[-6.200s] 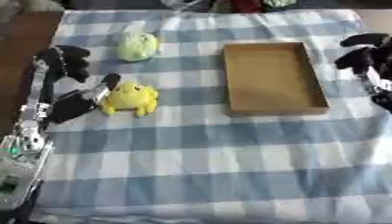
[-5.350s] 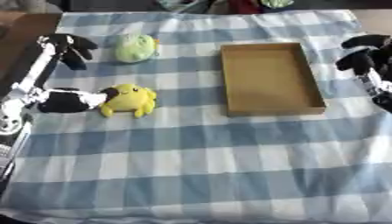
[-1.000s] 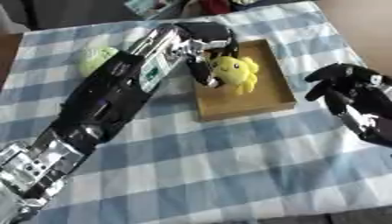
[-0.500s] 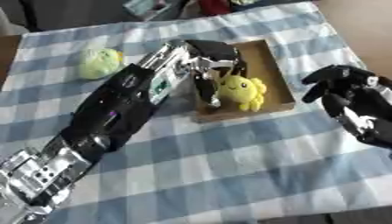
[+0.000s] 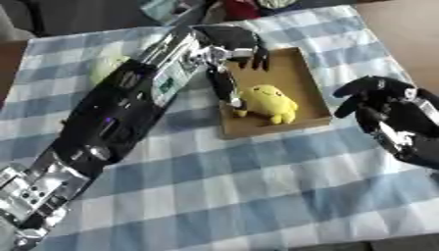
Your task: Pick up objects on the table and place them in the box.
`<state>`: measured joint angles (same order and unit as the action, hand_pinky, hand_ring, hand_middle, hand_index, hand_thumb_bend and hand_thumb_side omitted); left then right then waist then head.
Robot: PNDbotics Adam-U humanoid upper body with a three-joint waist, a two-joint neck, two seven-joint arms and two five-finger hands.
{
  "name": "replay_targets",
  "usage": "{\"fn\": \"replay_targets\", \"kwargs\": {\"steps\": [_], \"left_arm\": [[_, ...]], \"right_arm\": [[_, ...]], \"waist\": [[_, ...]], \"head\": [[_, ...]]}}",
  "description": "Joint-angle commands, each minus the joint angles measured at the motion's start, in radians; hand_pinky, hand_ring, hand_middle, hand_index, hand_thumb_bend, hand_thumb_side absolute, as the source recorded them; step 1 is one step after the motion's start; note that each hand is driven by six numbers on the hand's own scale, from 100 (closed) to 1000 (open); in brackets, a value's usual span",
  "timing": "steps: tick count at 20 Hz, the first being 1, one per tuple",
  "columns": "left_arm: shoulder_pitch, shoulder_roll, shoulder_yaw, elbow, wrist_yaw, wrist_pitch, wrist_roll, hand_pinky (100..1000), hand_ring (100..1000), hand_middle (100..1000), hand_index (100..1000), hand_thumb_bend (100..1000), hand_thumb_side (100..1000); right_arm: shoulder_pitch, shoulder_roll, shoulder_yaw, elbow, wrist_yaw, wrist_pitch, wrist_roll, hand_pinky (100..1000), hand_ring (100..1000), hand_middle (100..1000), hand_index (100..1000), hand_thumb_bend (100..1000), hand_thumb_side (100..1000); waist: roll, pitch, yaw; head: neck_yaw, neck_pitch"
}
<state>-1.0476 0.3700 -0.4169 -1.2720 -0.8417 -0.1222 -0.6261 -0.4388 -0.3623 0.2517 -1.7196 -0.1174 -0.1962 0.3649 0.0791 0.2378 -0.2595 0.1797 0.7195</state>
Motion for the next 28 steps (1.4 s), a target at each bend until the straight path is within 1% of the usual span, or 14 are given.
{"fn": "replay_targets", "kwargs": {"steps": [1,4,7,9,15,20,24,28], "left_arm": [[-0.026,0.063,0.034,-0.045,0.012,0.026,0.003,714,621,652,797,567,198],[-0.018,0.101,0.068,-0.032,-0.010,0.060,0.026,712,616,647,795,563,181],[-0.006,0.124,0.112,0.037,-0.048,0.097,0.063,709,614,646,792,566,172],[0.002,0.138,0.139,0.087,-0.067,0.111,0.091,708,614,645,791,564,165],[0.022,0.177,0.206,0.219,-0.126,0.134,0.167,714,617,646,790,568,147],[0.036,0.209,0.253,0.289,-0.143,0.152,0.206,714,617,644,790,568,143],[0.043,0.222,0.283,0.341,-0.166,0.178,0.231,717,618,645,790,569,139],[0.052,0.231,0.298,0.379,-0.188,0.184,0.230,725,622,649,793,576,140]], "right_arm": [[-0.008,-0.012,-0.013,-0.007,-0.004,-0.002,-0.005,634,614,703,765,182,485],[-0.003,-0.016,-0.016,-0.006,-0.002,-0.003,-0.008,634,614,703,765,182,486],[-0.001,-0.017,-0.019,-0.005,0.000,-0.005,-0.012,634,614,703,765,182,485],[0.000,-0.018,-0.021,-0.005,0.000,-0.005,-0.014,634,614,703,765,182,485],[0.005,-0.021,-0.025,-0.003,0.002,-0.007,-0.018,634,613,703,765,184,486],[0.012,-0.025,-0.029,-0.002,0.003,-0.007,-0.022,634,613,703,765,183,488],[0.016,-0.026,-0.031,-0.002,0.004,-0.007,-0.024,634,613,703,765,184,488],[0.017,-0.026,-0.033,-0.002,0.003,-0.007,-0.026,634,613,703,765,185,488]], "waist": [[-0.009,-0.023,0.006],[-0.010,-0.027,0.014],[-0.011,-0.030,0.019],[-0.012,-0.030,0.020],[-0.016,-0.029,0.024],[-0.016,-0.029,0.030],[-0.017,-0.028,0.031],[-0.019,-0.027,0.032]], "head": [[-0.009,-0.003],[-0.016,-0.001],[-0.022,0.000],[-0.026,-0.001],[-0.030,0.000],[-0.036,0.003],[-0.038,0.004],[-0.041,0.003]]}}
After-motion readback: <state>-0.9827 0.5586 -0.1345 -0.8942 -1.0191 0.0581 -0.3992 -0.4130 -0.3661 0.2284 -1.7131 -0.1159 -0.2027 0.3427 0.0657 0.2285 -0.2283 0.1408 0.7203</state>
